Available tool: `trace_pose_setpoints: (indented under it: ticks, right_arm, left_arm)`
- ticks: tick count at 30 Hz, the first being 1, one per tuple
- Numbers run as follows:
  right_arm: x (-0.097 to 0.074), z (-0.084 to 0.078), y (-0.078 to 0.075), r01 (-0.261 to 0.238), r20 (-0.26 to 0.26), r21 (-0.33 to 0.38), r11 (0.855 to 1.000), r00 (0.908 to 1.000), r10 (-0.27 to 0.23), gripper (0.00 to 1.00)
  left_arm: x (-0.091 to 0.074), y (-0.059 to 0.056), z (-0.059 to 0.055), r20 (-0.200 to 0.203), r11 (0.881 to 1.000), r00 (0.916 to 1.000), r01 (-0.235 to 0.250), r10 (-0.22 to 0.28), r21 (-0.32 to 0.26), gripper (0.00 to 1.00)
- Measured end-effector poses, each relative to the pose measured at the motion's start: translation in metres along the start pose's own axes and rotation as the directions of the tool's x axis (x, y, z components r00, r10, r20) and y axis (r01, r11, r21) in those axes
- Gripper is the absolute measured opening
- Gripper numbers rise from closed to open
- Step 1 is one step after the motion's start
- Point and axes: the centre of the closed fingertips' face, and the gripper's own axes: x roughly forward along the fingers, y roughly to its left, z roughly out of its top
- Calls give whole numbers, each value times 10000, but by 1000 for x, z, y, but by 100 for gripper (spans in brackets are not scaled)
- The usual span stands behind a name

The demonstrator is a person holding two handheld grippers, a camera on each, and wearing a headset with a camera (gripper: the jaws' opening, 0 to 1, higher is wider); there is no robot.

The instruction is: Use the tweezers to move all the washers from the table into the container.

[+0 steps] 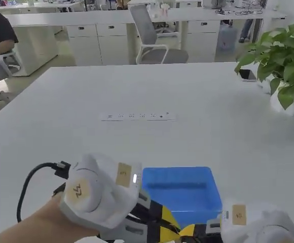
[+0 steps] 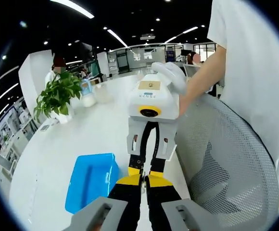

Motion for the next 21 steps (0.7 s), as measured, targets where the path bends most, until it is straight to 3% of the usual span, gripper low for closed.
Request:
trace_pose_setpoints:
  ticks: [8, 12, 16, 21]
  right_arm:
    - [9, -15, -4, -299, 154, 1337, 9906, 9995, 281, 8]
    - [11, -17, -4, -446, 325, 1681, 9848, 9987, 397, 9]
    - [16, -22, -1, -577, 244, 1863, 9808, 9982, 541, 10]
    - [13, -18, -2, -421, 359, 1864, 9816, 9987, 360, 9]
  left_arm:
    - [12, 5, -15, -500, 9997, 9984, 259, -259, -16, 0]
    - [14, 7, -17, -584, 9993, 9976, 361, -363, -39, 0]
    - [17, 8, -26, -974, 9989, 9942, 458, -458, -26, 0]
    - [16, 7, -20, -837, 9987, 9953, 496, -484, 131, 0]
